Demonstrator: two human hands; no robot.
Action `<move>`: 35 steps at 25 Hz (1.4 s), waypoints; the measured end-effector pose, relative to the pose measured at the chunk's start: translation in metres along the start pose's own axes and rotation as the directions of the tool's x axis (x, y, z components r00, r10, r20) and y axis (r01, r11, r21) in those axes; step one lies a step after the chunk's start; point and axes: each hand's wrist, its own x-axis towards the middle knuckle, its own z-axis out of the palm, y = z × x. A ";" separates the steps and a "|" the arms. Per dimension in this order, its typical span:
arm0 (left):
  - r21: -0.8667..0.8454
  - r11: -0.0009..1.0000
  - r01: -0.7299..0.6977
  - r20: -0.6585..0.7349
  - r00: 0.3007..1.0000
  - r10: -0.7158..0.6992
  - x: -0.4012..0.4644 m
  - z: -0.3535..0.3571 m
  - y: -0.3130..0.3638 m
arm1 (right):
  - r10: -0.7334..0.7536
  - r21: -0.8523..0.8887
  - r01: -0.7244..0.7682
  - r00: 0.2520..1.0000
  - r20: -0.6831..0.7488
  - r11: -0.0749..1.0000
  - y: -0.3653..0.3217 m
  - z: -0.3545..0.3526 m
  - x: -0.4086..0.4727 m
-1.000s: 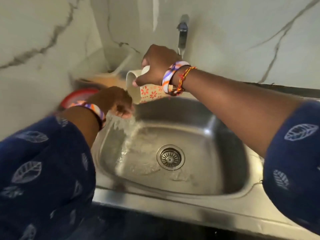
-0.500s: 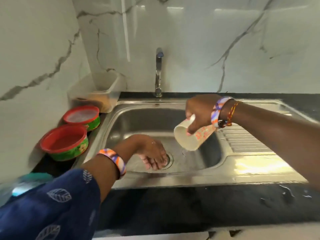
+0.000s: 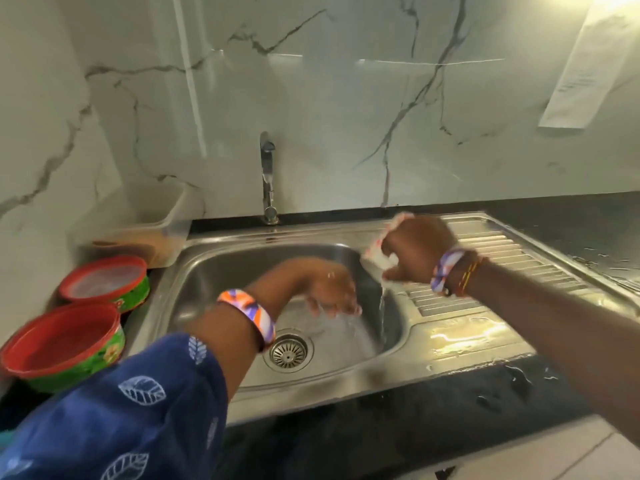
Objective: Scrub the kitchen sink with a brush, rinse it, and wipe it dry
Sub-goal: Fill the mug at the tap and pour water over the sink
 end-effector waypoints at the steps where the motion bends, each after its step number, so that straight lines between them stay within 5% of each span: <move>1: -0.014 0.999 0.037 0.053 0.998 -0.036 0.004 0.012 -0.005 | -0.014 0.006 0.014 0.998 0.056 1.000 -0.009 0.016 -0.005; 5: -0.118 0.985 0.124 0.053 0.992 -0.119 0.004 0.018 -0.025 | -0.029 0.109 0.019 0.995 0.092 0.994 -0.027 0.037 0.000; 9: -0.184 0.960 0.211 0.027 0.977 -0.210 -0.024 -0.022 -0.049 | 0.177 0.490 -0.095 0.976 -0.124 0.866 -0.028 0.000 0.046; 13: -0.665 0.746 0.000 -0.260 0.938 -0.231 -0.046 -0.062 -0.092 | 0.382 0.934 -0.069 0.921 -0.076 0.350 -0.050 -0.019 0.109; 15: -0.741 0.657 -0.139 -0.430 0.850 -0.304 -0.050 -0.076 -0.118 | 0.366 0.996 -0.060 0.930 0.033 0.063 -0.068 -0.020 0.141; 18: -0.766 0.594 -0.245 -0.584 0.651 -0.485 -0.040 -0.092 -0.150 | 0.256 0.986 -0.103 0.957 0.134 -0.130 -0.089 -0.014 0.186; 20: -0.773 0.591 -0.230 -0.611 0.520 -0.597 -0.026 -0.106 -0.167 | 0.175 0.982 -0.119 0.974 0.144 -0.147 -0.099 -0.006 0.222; 23: -0.740 0.623 -0.256 -0.665 0.421 -0.617 0.008 -0.132 -0.204 | 0.112 0.976 -0.144 0.980 0.163 -0.165 -0.112 0.016 0.281; 30: -0.757 0.653 0.012 -0.594 0.404 -0.696 0.080 -0.160 -0.280 | 0.085 0.948 -0.313 0.945 0.317 -0.054 -0.143 0.072 0.361; 35: -0.806 0.539 0.245 -0.451 0.337 -0.827 0.117 -0.153 -0.285 | 0.116 0.939 -0.340 0.932 0.344 -0.058 -0.155 0.110 0.377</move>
